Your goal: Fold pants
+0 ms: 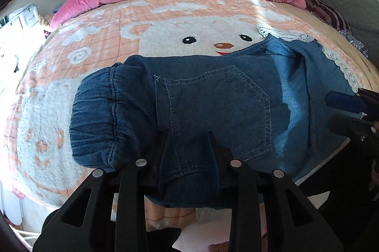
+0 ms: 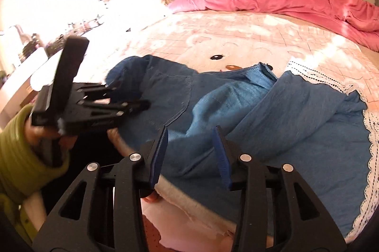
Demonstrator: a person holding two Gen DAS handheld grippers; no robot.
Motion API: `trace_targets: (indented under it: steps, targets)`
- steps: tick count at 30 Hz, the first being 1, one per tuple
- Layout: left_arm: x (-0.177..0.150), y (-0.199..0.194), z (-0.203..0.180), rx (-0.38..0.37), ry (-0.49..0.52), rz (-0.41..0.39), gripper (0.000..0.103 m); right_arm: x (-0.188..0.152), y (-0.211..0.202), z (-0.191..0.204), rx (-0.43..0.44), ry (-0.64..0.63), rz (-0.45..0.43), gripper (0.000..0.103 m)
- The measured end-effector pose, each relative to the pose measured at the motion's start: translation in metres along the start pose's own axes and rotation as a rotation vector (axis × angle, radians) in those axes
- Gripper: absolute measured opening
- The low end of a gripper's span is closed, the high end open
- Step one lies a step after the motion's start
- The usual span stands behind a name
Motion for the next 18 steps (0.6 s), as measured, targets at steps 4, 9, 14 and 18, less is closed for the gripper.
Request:
trace_targets:
  steps: [4,9,14,18]
  targets:
    - [-0.001,0.003,0.003,-0.032,-0.026,-0.001,0.029,0.016,0.024,-0.016,-0.048,0.039,0.053,0.036]
    - [-0.003,0.006,0.005,-0.064,-0.058,-0.007,0.029,0.003,0.053,-0.041,-0.092,0.152,0.118,0.043]
    - [0.002,-0.003,0.01,-0.133,-0.131,-0.021,0.037,0.005,0.033,-0.037,-0.057,0.141,0.057,0.044]
    - [0.012,-0.041,0.004,-0.164,-0.116,-0.099,0.047,0.013,-0.007,-0.058,-0.076,0.219,-0.05,0.045]
Point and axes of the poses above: each gripper's, at about its wrist camera, not at the fingertips, and y roughly the way its jaws point, z to its left, x to its top, the point moved 6 cm from there along y, roughly the way its jaws point, and after that the axes turned 13 degrees about x, right-handed, at the moved point
